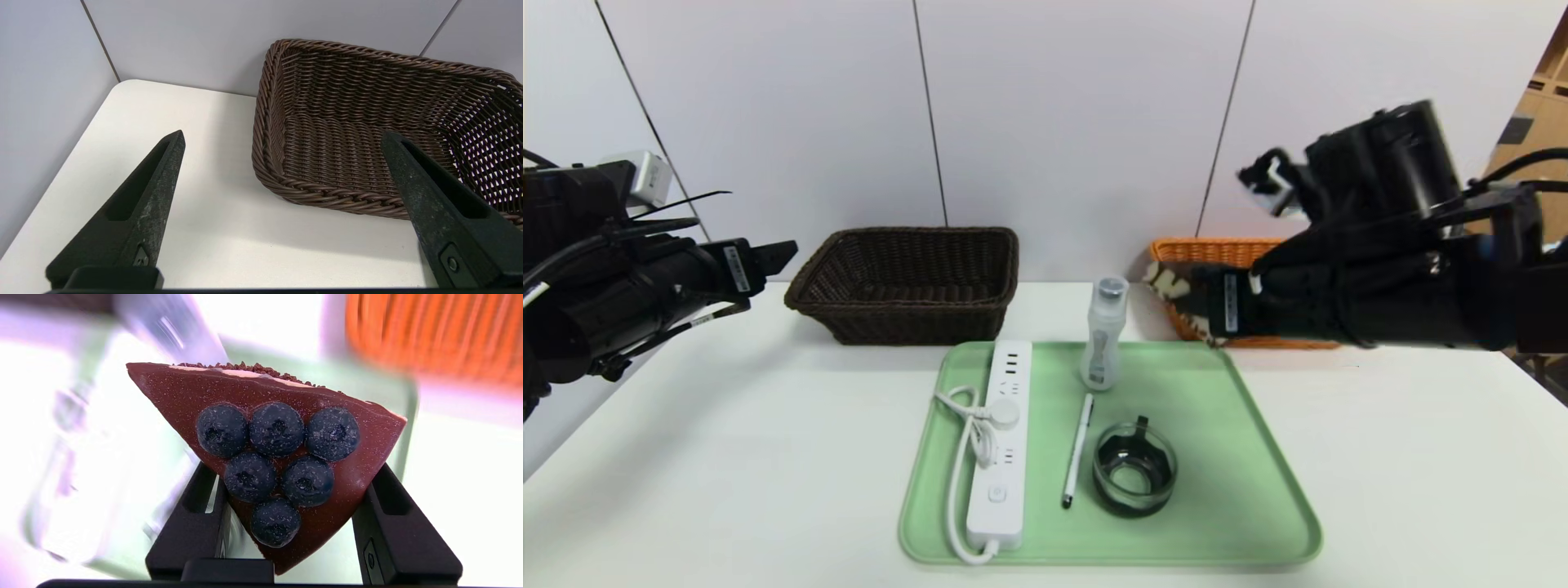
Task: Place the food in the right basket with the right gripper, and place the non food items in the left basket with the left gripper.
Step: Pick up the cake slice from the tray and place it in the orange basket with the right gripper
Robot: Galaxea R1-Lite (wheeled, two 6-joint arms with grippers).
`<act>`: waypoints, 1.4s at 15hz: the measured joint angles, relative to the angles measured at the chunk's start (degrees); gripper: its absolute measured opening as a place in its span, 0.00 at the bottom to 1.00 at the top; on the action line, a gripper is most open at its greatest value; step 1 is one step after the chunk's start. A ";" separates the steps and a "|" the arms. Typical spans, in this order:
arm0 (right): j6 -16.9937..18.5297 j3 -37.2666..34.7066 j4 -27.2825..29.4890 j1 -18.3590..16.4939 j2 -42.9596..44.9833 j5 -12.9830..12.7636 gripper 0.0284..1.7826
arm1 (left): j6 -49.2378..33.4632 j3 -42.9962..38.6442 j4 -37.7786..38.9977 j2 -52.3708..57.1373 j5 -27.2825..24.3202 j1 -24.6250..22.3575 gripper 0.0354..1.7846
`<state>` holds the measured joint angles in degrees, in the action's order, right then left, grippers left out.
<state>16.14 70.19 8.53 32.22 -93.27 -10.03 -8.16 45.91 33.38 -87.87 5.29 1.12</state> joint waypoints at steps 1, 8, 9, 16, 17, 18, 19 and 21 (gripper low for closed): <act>-2.22 -0.38 -6.06 -1.74 1.34 0.37 0.45 | -0.05 0.00 -0.02 0.00 0.00 0.04 0.94; -20.25 -1.65 -44.19 -17.46 -8.24 -0.60 0.45 | -0.02 -0.24 0.00 0.24 0.00 0.13 0.94; -21.28 -0.82 -42.62 -17.92 -9.85 -1.84 0.45 | -0.05 -0.46 0.00 0.28 0.00 0.15 0.94; -20.41 17.62 -17.79 -18.60 -19.24 -1.95 0.44 | -0.13 -0.99 -0.02 0.28 0.02 0.11 0.94; -19.93 21.72 -13.32 -18.69 -20.43 -1.82 0.44 | -0.13 -1.21 0.00 0.24 0.00 0.13 0.94; -19.31 25.89 -8.48 -18.82 -21.81 -1.43 0.44 | -0.18 -1.51 -0.02 0.22 0.02 0.09 0.94; -18.29 31.05 -3.00 -19.02 -23.54 -0.79 0.44 | -0.22 -1.71 -0.02 0.22 0.02 0.11 0.94; -15.73 38.96 6.95 -19.47 -26.38 0.96 0.44 | -0.22 -2.19 -0.02 0.22 0.02 0.11 0.94</act>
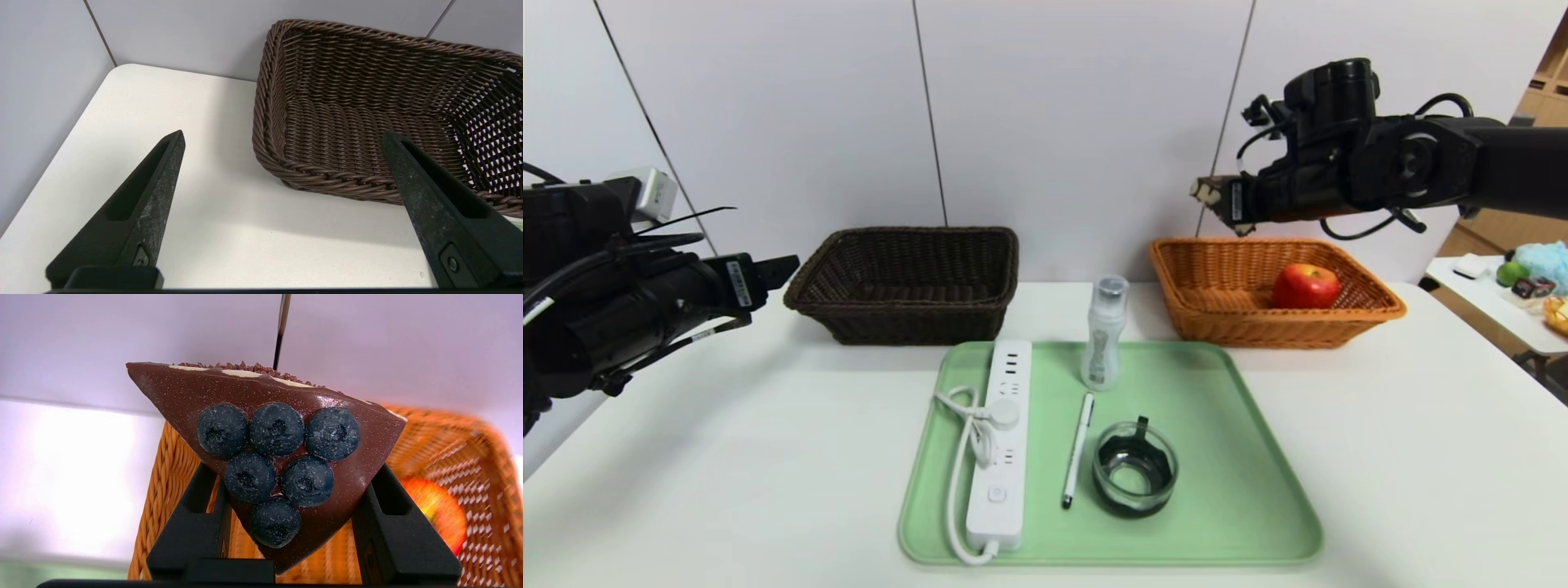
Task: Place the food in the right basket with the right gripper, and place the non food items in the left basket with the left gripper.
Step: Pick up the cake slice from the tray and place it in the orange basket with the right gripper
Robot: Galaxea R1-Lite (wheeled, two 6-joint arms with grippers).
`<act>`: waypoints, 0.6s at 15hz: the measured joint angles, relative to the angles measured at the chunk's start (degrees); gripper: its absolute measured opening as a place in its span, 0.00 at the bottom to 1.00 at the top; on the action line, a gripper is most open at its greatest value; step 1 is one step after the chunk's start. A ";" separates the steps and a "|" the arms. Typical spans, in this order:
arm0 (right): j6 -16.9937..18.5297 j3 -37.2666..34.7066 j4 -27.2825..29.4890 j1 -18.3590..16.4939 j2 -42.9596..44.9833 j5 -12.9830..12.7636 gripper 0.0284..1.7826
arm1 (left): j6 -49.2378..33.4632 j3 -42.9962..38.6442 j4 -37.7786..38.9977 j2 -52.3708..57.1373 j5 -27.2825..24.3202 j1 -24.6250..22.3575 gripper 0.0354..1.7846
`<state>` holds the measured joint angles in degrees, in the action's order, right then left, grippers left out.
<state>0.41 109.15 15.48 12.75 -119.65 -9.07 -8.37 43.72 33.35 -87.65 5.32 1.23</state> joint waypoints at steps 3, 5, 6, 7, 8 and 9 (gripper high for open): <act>2.01 2.47 10.69 -0.77 -2.95 1.68 0.44 | 0.00 -0.41 0.02 -0.05 -0.02 0.00 0.94; 2.04 2.73 10.84 -1.07 -4.19 1.69 0.44 | 0.06 -0.55 1.10 -0.28 -0.02 0.00 0.94; 2.11 2.73 10.86 -1.12 -4.74 1.63 0.44 | 0.17 -0.74 2.17 -0.52 0.00 0.00 0.94; 2.11 2.73 10.80 -1.21 -5.35 1.58 0.44 | 0.28 -1.02 3.08 -0.80 -0.05 0.00 0.94; 2.12 2.73 10.73 -1.35 -5.90 1.57 0.44 | 0.35 -1.24 3.79 -1.07 -0.11 0.00 0.94; 2.12 2.73 10.78 -1.56 -6.47 1.52 0.44 | 0.30 -1.35 3.85 -1.22 -0.09 -0.05 0.94</act>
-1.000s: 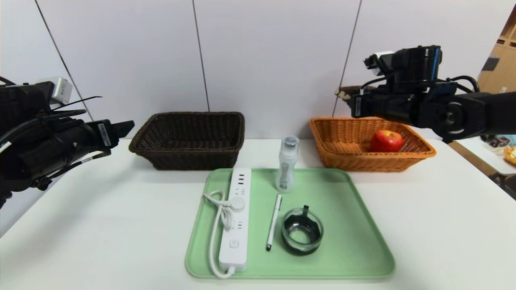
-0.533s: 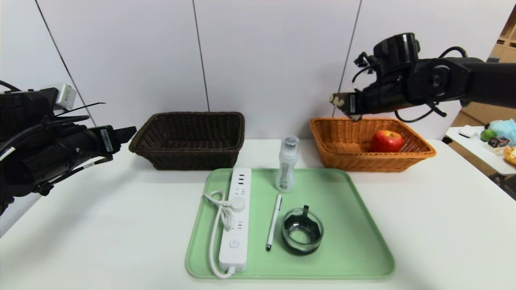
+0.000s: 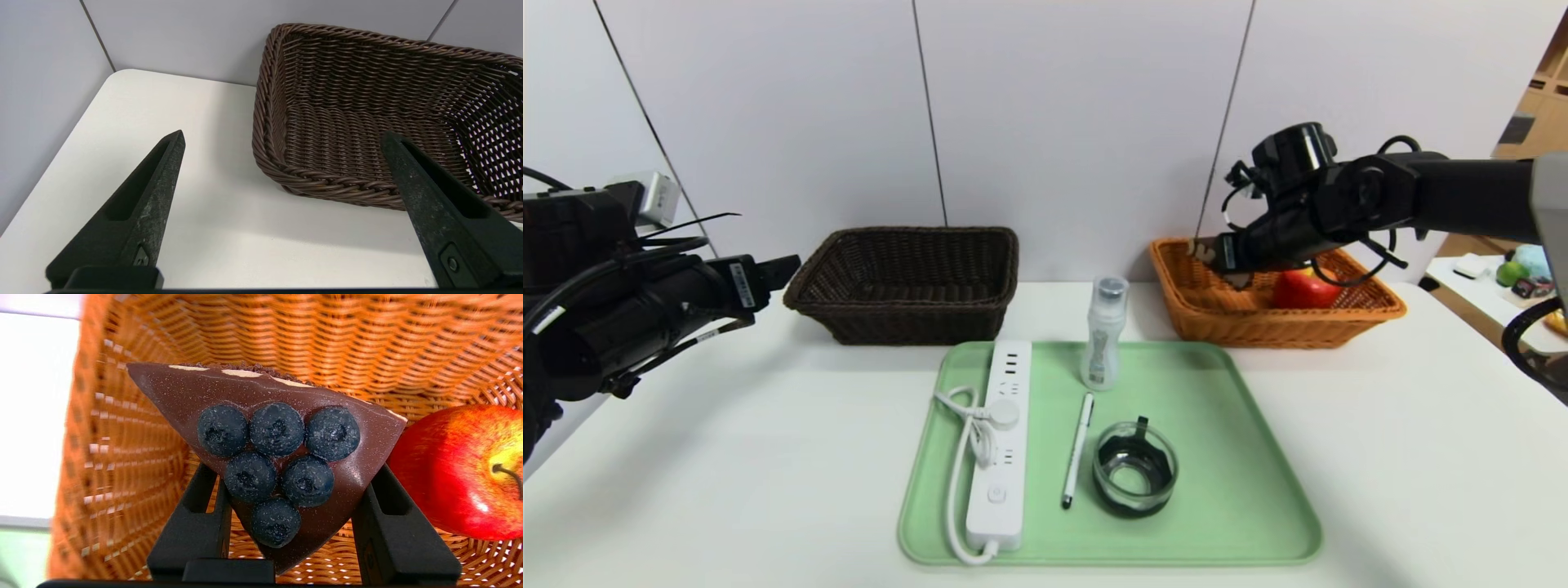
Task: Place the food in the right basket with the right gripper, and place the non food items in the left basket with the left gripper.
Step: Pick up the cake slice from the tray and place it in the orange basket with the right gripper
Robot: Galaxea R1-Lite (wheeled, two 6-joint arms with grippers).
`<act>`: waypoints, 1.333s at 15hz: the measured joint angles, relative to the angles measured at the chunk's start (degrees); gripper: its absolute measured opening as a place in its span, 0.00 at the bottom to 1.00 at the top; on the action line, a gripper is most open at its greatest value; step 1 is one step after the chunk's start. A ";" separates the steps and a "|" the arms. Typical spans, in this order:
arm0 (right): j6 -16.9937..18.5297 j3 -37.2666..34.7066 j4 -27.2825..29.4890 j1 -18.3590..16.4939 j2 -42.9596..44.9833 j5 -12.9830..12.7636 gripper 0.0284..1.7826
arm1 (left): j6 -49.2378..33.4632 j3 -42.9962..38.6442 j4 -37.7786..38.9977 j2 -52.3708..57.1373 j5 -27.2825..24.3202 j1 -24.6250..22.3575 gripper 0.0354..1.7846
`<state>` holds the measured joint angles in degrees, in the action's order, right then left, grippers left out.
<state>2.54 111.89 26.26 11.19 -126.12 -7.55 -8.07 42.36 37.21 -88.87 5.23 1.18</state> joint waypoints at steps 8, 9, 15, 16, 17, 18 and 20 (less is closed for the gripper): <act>-0.15 0.00 -0.24 -0.11 -3.93 -0.41 0.44 | -0.13 0.05 0.02 -0.77 0.00 -0.04 0.94; -0.20 0.00 -0.24 -0.11 -4.08 -0.41 0.44 | -0.13 0.09 0.06 -0.77 0.00 -0.06 0.94; -0.15 0.00 -0.35 -0.06 -4.33 -0.35 0.54 | -0.11 0.13 0.09 -0.82 -0.02 -0.04 0.94; -0.15 -0.01 -0.90 -0.06 -4.33 -0.48 0.59 | -0.09 0.13 0.06 -0.79 0.00 -0.04 0.94; -0.12 -0.01 -1.68 -0.06 -4.33 -0.61 0.64 | -0.11 0.13 0.09 -0.79 0.00 -0.04 0.94; -0.09 -0.01 -2.41 -0.06 -4.28 -0.68 0.68 | -0.13 0.13 0.06 -0.79 0.00 -0.04 0.94; -0.11 -0.06 -2.61 -0.06 -3.80 -0.72 0.74 | 0.00 0.11 0.06 -0.82 0.00 -0.04 0.94</act>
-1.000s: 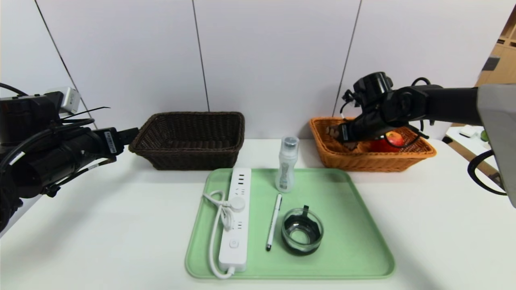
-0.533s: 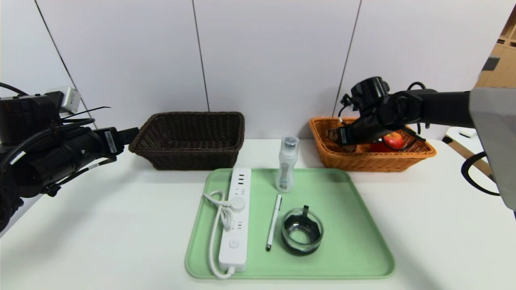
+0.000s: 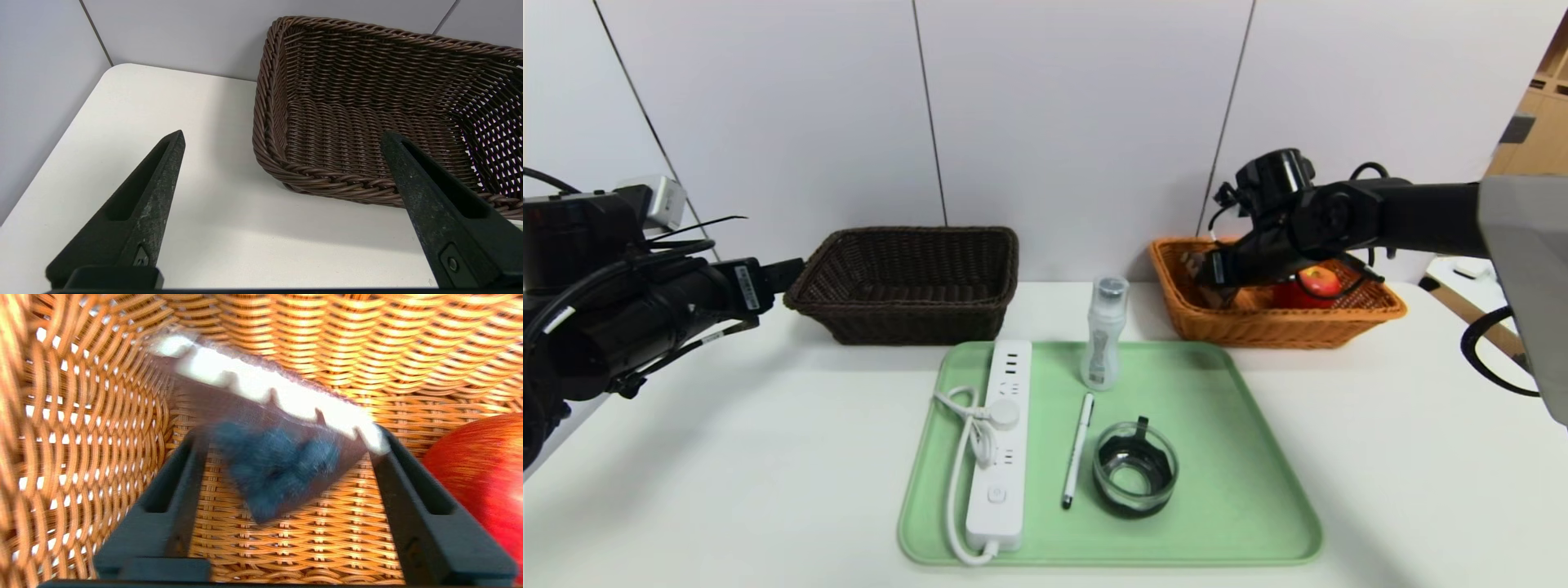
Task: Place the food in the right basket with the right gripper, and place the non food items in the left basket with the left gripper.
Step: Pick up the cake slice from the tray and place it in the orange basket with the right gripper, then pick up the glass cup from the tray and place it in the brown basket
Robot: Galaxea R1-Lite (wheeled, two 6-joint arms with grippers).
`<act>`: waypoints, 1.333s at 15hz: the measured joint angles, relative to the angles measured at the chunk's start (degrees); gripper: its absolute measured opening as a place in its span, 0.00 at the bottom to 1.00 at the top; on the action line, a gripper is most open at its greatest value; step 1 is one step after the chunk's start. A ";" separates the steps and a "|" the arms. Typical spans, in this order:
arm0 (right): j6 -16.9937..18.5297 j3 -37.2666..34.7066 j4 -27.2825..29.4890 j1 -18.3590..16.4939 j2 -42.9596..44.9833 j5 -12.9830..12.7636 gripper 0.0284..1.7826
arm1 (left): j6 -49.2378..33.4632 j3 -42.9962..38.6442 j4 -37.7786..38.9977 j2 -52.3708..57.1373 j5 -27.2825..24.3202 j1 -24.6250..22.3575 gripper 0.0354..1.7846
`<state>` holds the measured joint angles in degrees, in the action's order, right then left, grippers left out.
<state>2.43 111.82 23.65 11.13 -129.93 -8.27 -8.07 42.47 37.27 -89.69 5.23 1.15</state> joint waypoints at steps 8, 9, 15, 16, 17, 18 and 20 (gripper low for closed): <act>0.68 -7.25 0.52 0.44 10.58 -3.28 0.88 | 0.17 0.55 0.10 0.05 -0.09 0.00 0.94; 1.67 -9.34 0.38 0.74 13.39 -3.34 0.89 | 0.09 0.55 0.11 0.07 -0.09 0.00 0.94; 5.28 -40.16 -22.69 5.95 31.56 -3.19 0.93 | -0.16 0.22 0.11 0.44 -0.16 0.00 0.94; 4.73 -47.69 -30.21 7.34 34.34 -2.97 0.93 | -0.13 0.22 0.13 0.52 -0.17 0.00 0.94; 4.57 -54.83 -37.23 8.85 36.82 -2.28 0.93 | -0.13 0.22 0.11 0.60 -0.20 0.01 0.94; 4.62 -61.88 -44.02 10.19 39.16 -0.91 0.94 | -0.11 0.13 0.07 0.66 -0.17 0.01 0.94; 4.79 -75.91 -58.23 12.07 43.46 3.78 0.94 | -0.17 -0.11 0.02 0.68 -0.17 0.01 0.94</act>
<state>7.22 35.91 -34.58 23.20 -86.47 -4.49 -8.24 42.36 37.29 -89.00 5.06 1.16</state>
